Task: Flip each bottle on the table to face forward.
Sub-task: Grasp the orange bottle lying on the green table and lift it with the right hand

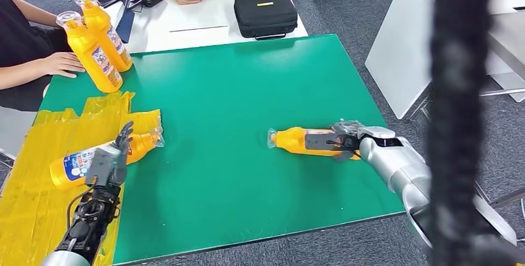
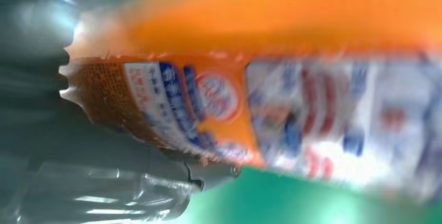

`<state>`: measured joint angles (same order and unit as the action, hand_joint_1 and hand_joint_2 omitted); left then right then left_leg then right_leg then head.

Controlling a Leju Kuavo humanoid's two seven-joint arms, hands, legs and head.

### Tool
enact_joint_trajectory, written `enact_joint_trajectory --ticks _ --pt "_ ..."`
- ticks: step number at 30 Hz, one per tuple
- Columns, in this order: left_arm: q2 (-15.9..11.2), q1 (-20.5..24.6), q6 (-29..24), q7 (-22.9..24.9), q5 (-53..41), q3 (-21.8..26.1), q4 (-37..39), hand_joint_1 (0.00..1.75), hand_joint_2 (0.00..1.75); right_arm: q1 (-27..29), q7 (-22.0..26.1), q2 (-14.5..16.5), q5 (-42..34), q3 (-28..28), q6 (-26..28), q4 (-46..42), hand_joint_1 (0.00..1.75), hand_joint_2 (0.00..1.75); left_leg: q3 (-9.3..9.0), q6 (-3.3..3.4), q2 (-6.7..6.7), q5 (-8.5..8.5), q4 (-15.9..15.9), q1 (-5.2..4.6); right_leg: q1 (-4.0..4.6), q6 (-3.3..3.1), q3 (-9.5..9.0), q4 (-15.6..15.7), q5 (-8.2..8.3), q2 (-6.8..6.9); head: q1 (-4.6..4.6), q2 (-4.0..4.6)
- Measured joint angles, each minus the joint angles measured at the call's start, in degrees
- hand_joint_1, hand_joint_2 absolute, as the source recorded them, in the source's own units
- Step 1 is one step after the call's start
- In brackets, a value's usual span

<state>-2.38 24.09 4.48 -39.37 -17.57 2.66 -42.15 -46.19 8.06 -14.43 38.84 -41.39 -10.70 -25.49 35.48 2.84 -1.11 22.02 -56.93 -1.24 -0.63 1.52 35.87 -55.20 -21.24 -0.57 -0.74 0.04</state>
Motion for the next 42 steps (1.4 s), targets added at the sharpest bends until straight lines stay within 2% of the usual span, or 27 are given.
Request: enact_joint_trajectory --ticks 2,4,7,11,15,22,27,30,35,42 --pt "0.5 -2.1 6.0 1.4 8.6 0.7 -5.5 0.0 0.0 1.4 3.7 0.8 -6.4 3.6 -0.4 -2.1 1.75 1.75 0.07 0.0 0.15 0.0 0.0 0.0 0.0 -0.05 0.1 0.0 0.07 -0.14 -0.02 0.0" --pt "1.2 -4.3 9.1 2.6 15.7 1.2 -11.9 0.0 0.0 3.1 5.9 2.1 -11.7 7.4 -1.0 -5.3 1.75 1.75 0.21 -0.01 0.26 -0.01 0.0 0.0 0.0 -0.09 0.27 0.0 0.11 -0.21 -0.04 0.0" --pt "2.6 -7.6 9.0 3.4 20.7 1.5 -21.3 0.0 0.0 4.9 6.4 4.8 -15.6 11.7 -0.5 -9.7 1.75 1.75 0.44 -0.01 0.27 -0.05 0.0 0.03 0.01 -0.11 0.51 0.0 0.11 -0.21 -0.05 0.0" --pt "4.7 -10.9 7.4 3.9 21.8 0.8 -30.4 0.0 0.0 5.1 6.7 9.4 -18.2 15.0 0.5 -12.5 1.75 1.75 0.65 -0.02 0.21 -0.06 0.0 0.07 0.04 -0.14 0.7 0.0 0.09 -0.19 -0.03 0.0" --pt "6.2 -12.0 6.9 4.2 22.4 -0.3 -34.2 0.0 1.75 4.8 6.9 13.0 -19.0 16.1 0.9 -12.8 1.75 1.75 0.76 -0.02 0.21 -0.06 0.0 0.06 0.02 -0.14 0.8 0.0 0.09 -0.19 -0.03 0.0" --pt "7.6 -12.1 7.9 5.4 24.6 -1.0 -35.5 0.0 1.75 3.2 6.0 18.3 -19.4 16.4 3.5 -11.7 1.75 1.75 0.91 0.01 0.23 -0.08 0.0 0.05 0.01 -0.12 0.91 0.0 0.11 -0.2 -0.01 0.0" --pt "9.7 -11.4 7.6 5.8 25.7 -2.9 -33.8 0.0 1.75 2.3 4.3 27.4 -18.3 16.0 9.4 -7.7 1.75 1.75 0.96 -0.01 0.5 -0.07 0.0 0.07 0.03 -0.15 1.11 0.0 0.12 -0.35 -0.03 0.0" --pt "10.6 -11.5 6.0 5.7 25.0 -3.6 -33.0 0.0 1.75 2.2 3.8 31.1 -19.6 14.8 10.9 -6.4 1.75 1.75 1.01 -0.02 0.38 -0.08 0.0 0.14 0.08 -0.18 1.13 0.0 0.09 -0.33 -0.02 0.0" --pt "11.1 -11.5 4.9 5.7 24.6 -4.0 -32.6 0.0 1.75 1.3 2.6 33.5 -23.9 11.4 11.7 -5.4 1.75 1.75 1.08 -0.02 0.36 -0.08 0.0 0.14 0.06 -0.18 1.17 0.0 0.09 -0.34 0.0 0.0" --pt "11.2 -11.5 5.0 6.4 24.7 -4.5 -32.5 0.0 1.75 -0.3 1.3 34.5 -28.4 6.9 13.2 -4.6 1.75 1.75 1.1 -0.01 0.27 -0.08 0.0 0.09 0.02 -0.16 1.15 0.0 0.11 -0.32 0.0 0.0"
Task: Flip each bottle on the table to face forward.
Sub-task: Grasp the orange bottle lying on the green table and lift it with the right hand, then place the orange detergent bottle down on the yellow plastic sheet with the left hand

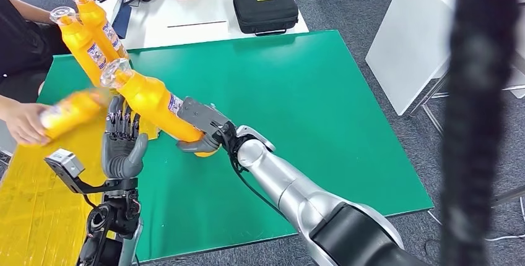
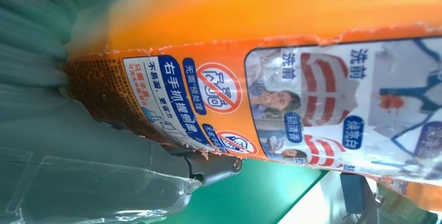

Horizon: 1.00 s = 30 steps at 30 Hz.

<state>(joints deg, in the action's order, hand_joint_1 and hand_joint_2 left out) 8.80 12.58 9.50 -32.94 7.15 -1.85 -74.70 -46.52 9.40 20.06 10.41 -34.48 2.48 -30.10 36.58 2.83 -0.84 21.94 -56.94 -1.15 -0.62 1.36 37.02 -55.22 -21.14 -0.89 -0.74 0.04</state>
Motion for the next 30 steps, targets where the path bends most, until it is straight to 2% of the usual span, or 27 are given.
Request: enact_joint_trajectory --ticks 13,18,21,25,30 --pt "0.1 0.0 0.2 0.1 0.2 -0.2 0.0 0.0 1.75 -0.6 -0.9 0.0 -1.8 -4.1 0.4 0.0 1.75 1.75 0.0 0.0 0.0 0.0 0.0 0.01 0.01 0.0 0.01 0.0 0.0 0.0 0.0 0.0" --pt "0.2 0.0 0.7 0.2 0.8 -0.6 0.3 0.0 1.75 -0.8 -3.4 0.0 -4.5 -7.2 1.4 0.0 1.75 1.75 0.0 0.0 0.0 0.0 0.0 0.0 0.01 0.0 0.01 0.0 0.0 0.0 0.0 0.0" --pt "0.3 0.1 0.9 0.8 1.3 -1.0 0.4 0.0 1.75 -0.8 -6.4 0.1 -7.6 -11.3 2.8 -0.1 1.75 1.75 0.0 0.0 0.01 0.0 0.0 0.0 0.01 0.0 0.01 0.0 0.0 0.0 -0.01 0.0" --pt "0.4 0.2 0.1 1.9 2.2 -1.3 0.4 0.0 1.75 -0.8 -10.7 0.1 -11.9 -20.0 6.0 -1.4 1.75 1.75 0.01 -0.01 0.02 0.01 0.0 0.0 0.01 -0.01 0.03 0.0 -0.01 -0.01 -0.01 0.0" --pt "0.4 -0.1 -0.5 3.1 4.2 -0.2 0.9 0.0 1.75 -0.2 -14.9 0.1 -10.5 -31.4 10.3 -4.0 1.75 1.75 0.02 -0.03 0.03 0.02 0.0 0.02 0.02 -0.02 0.06 0.0 -0.02 -0.01 -0.02 0.0"
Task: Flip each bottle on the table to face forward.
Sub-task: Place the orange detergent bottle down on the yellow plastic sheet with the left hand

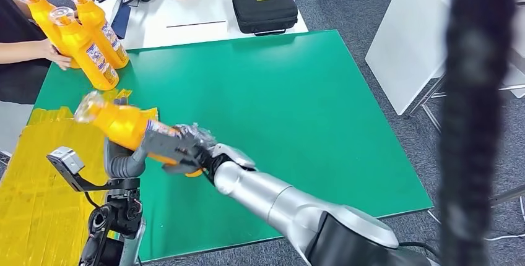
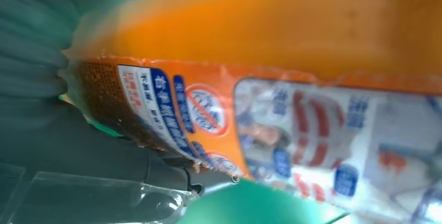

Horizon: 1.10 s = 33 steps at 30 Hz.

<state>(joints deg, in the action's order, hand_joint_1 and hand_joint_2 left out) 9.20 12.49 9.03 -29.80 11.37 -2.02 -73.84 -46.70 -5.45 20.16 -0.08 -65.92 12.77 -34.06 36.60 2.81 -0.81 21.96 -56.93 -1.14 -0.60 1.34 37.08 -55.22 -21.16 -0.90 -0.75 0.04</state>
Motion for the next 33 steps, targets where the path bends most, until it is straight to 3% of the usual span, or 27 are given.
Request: enact_joint_trajectory --ticks 9,10,13,14,19,31,33 --pt "0.3 -2.1 0.8 2.7 0.1 2.0 0.2 0.0 1.75 0.7 -5.5 0.0 5.2 -8.8 0.9 -3.0 1.75 1.75 0.02 0.0 -0.01 0.0 0.0 -0.01 -0.01 0.0 0.04 0.0 0.0 0.0 0.01 0.0" --pt "0.3 -2.2 1.0 3.0 0.0 2.1 0.3 0.17 1.75 0.7 -5.9 -0.1 5.9 -9.1 0.9 -3.1 1.75 1.75 0.02 0.0 -0.01 0.0 0.0 -0.02 -0.02 0.0 0.04 0.0 0.0 0.0 0.01 0.0" --pt "0.3 -2.1 2.5 3.5 0.7 2.1 1.4 1.47 1.75 0.8 -6.2 -0.2 7.5 -9.6 0.9 -3.1 1.75 1.75 0.02 0.0 0.0 0.0 0.0 -0.02 -0.02 0.0 0.03 0.0 0.0 0.0 0.01 0.0" --pt "0.3 -2.0 3.4 3.6 1.4 2.1 1.9 1.75 1.75 0.8 -6.2 -0.3 7.9 -9.7 0.9 -3.1 1.75 1.75 0.02 0.0 0.0 0.0 0.0 -0.02 -0.02 0.0 0.04 0.0 0.0 0.0 0.01 0.0" --pt "0.3 -1.4 7.0 3.9 4.1 2.2 4.0 1.75 1.75 0.9 -5.7 -0.7 8.2 -9.7 0.9 -3.0 1.75 1.75 0.02 0.0 0.01 0.0 0.0 -0.02 -0.01 0.01 0.04 0.0 0.0 -0.01 0.0 0.0" --pt "0.4 -0.7 7.2 4.2 3.9 2.2 5.3 1.75 1.75 0.9 -4.5 -0.8 7.0 -9.4 0.9 -1.4 1.75 1.75 0.01 0.0 0.03 0.0 0.0 -0.02 -0.01 0.01 0.05 0.0 0.0 -0.01 0.01 0.0" --pt "0.4 -0.7 6.7 4.0 3.1 2.2 5.2 1.75 1.75 0.9 -4.2 -0.8 6.7 -9.4 0.9 -1.1 0.87 1.75 0.02 0.0 0.03 0.0 0.0 -0.02 -0.01 0.01 0.05 0.0 0.0 -0.01 0.01 0.0"
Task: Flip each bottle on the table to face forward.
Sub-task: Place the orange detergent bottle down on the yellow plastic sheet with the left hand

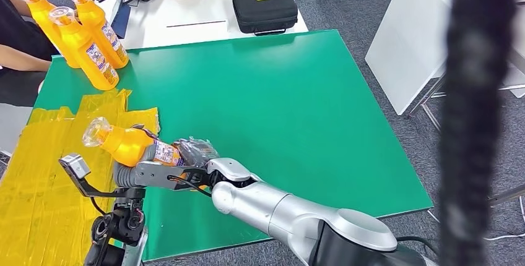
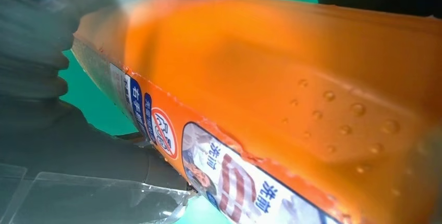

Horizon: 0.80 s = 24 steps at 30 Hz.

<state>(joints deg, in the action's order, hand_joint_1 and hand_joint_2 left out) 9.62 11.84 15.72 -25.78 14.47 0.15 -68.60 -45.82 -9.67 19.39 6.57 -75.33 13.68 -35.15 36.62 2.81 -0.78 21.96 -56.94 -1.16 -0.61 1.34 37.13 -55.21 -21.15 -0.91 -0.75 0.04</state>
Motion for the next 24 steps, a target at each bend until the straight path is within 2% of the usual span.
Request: enact_joint_trajectory --ticks 1,2,5,9,11,13,16,19,21,24 --pt "0.0 0.0 -0.8 -0.3 -1.1 0.0 -0.1 1.75 1.75 0.0 0.4 0.0 -0.3 0.0 0.0 0.2 0.44 1.75 0.0 0.0 0.0 0.0 0.0 0.0 0.0 0.0 0.0 0.0 0.0 0.0 0.01 0.0" --pt "0.0 0.0 -2.3 -1.0 -3.1 -0.1 -0.4 1.75 1.75 0.0 1.4 0.0 -0.9 0.1 -0.1 0.6 0.0 1.31 0.01 0.0 -0.01 0.0 0.0 0.0 0.0 0.0 -0.01 0.0 0.0 0.0 0.01 0.0" --pt "-0.4 0.0 -9.6 -3.1 -13.6 -0.5 -2.5 1.75 1.75 0.1 8.7 -0.1 -3.5 1.2 -1.2 3.6 0.0 0.0 0.01 0.0 -0.05 0.0 0.0 0.0 0.0 0.0 -0.02 0.0 0.01 0.02 0.02 0.0" --pt "-2.2 0.1 -17.0 -3.6 -23.3 -0.6 -6.3 1.75 1.75 0.1 23.8 -1.0 -5.3 6.5 -3.4 8.0 0.0 0.0 0.01 0.01 -0.05 -0.01 0.0 0.0 0.0 0.01 -0.02 0.0 0.02 0.03 0.0 0.0" --pt "-3.5 0.0 -18.7 -3.6 -25.4 -0.1 -8.5 1.75 1.75 0.0 29.0 -2.5 -3.9 10.9 -4.6 8.4 0.0 0.0 0.0 0.02 -0.1 -0.02 0.0 0.01 0.01 0.01 -0.05 0.0 0.02 0.06 0.0 0.0" --pt "-4.9 -0.5 -19.9 -4.0 -26.6 0.9 -10.6 1.75 1.75 0.5 31.5 -4.8 -1.0 16.0 -6.3 6.8 0.0 0.0 0.0 0.02 -0.12 -0.02 0.0 0.01 0.0 0.01 -0.06 0.0 0.01 0.07 0.0 0.0" --pt "-6.3 -1.7 -21.0 -4.7 -27.8 2.5 -12.9 1.75 1.75 2.6 32.7 -8.7 4.2 24.7 -9.9 1.1 0.0 0.0 0.01 0.02 -0.13 -0.02 0.0 0.0 -0.01 0.01 -0.07 0.0 0.02 0.07 0.01 0.0" --pt "-7.1 -2.5 -23.2 -5.5 -29.6 3.6 -14.3 1.75 1.75 4.9 34.1 -11.0 7.3 32.1 -12.1 -4.1 0.0 0.0 0.02 0.03 -0.15 -0.01 0.0 -0.01 -0.01 0.01 -0.06 0.0 0.01 0.08 0.01 0.0" --pt "-7.5 -3.2 -30.2 -6.7 -35.0 4.0 -15.4 1.75 1.75 7.1 37.9 -12.3 7.1 36.4 -13.8 -8.3 0.0 0.0 0.02 0.03 -0.15 0.0 0.0 -0.01 -0.01 0.01 -0.06 0.0 0.01 0.08 0.01 0.0" --pt "-7.4 -5.0 -47.2 -8.0 -51.2 4.4 -17.9 1.75 1.75 11.5 41.7 -15.1 5.1 43.5 -17.9 -16.9 0.0 0.0 0.04 0.03 -0.22 0.03 0.0 -0.02 -0.01 0.02 -0.05 0.0 -0.02 0.14 -0.02 0.0"
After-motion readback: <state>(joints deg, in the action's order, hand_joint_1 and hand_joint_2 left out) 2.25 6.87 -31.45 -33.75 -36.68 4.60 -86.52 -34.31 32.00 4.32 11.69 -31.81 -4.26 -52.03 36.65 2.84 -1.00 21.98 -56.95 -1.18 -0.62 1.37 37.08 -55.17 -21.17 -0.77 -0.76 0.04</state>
